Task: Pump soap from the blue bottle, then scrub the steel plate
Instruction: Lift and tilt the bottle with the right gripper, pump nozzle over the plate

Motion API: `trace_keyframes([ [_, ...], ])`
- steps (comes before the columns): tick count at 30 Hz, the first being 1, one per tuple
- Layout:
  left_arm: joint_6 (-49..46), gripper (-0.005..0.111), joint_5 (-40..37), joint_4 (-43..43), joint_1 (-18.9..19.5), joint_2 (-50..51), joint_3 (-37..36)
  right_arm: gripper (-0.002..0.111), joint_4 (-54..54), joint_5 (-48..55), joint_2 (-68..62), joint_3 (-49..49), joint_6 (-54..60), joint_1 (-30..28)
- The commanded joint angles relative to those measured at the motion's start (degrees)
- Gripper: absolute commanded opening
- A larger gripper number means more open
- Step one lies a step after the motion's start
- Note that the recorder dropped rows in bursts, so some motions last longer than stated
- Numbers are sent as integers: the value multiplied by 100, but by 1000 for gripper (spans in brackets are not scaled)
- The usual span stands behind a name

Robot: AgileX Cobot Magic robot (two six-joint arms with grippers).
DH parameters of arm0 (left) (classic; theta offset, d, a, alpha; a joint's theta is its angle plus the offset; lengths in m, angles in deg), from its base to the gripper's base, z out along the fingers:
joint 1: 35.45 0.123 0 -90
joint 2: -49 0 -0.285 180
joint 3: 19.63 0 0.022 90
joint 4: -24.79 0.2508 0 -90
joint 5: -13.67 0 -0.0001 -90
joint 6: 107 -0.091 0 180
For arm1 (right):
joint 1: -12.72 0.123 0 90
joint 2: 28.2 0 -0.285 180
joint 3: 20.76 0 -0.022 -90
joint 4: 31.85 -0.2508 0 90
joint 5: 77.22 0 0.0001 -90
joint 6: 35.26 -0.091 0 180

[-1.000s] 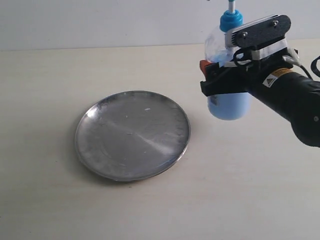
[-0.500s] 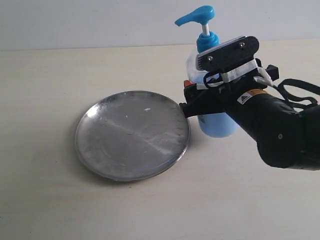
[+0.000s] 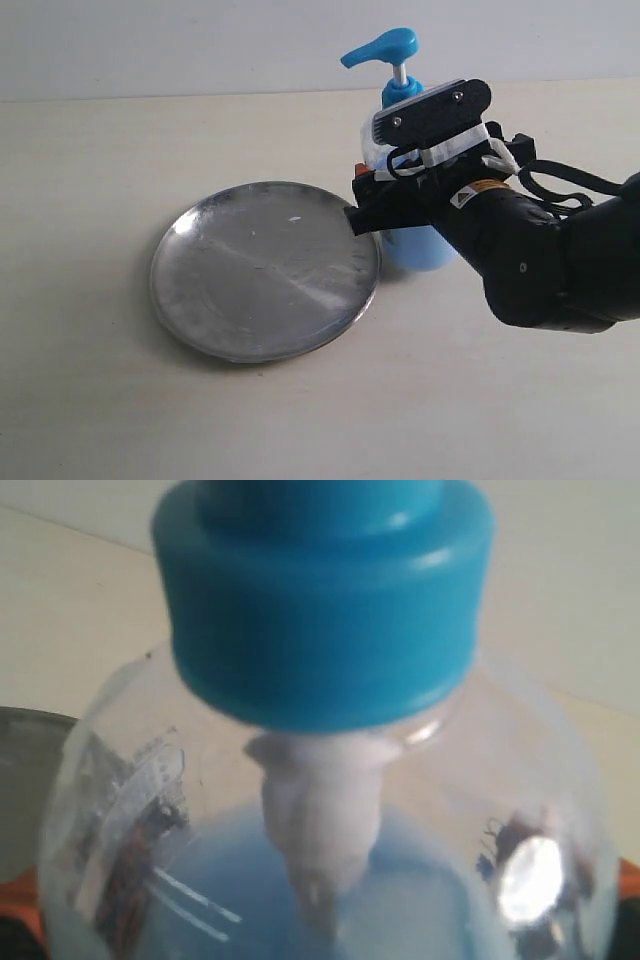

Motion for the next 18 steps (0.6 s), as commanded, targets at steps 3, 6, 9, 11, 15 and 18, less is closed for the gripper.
trace_keyframes([
  [3, -2, 0, 55, 16, -39, -33, -16, 0, 37, -552, -82, -99, 40, 10],
  [6, -2, 0, 55, 16, -39, -33, -16, 0, 59, -552, -147, -99, 40, 10],
  [9, -2, 0, 55, 16, -39, -33, -16, 0, 59, -552, -228, -99, 40, 10],
  [11, -2, 0, 55, 16, -39, -33, -16, 0, 59, -564, -315, -99, 40, 10],
  [15, -3, 0, 55, 16, -29, -33, -16, 0, 59, -565, -408, -99, 40, 10],
  [18, -3, 0, 44, 16, -29, -33, -16, 0, 59, -565, -408, -99, 40, 10],
])
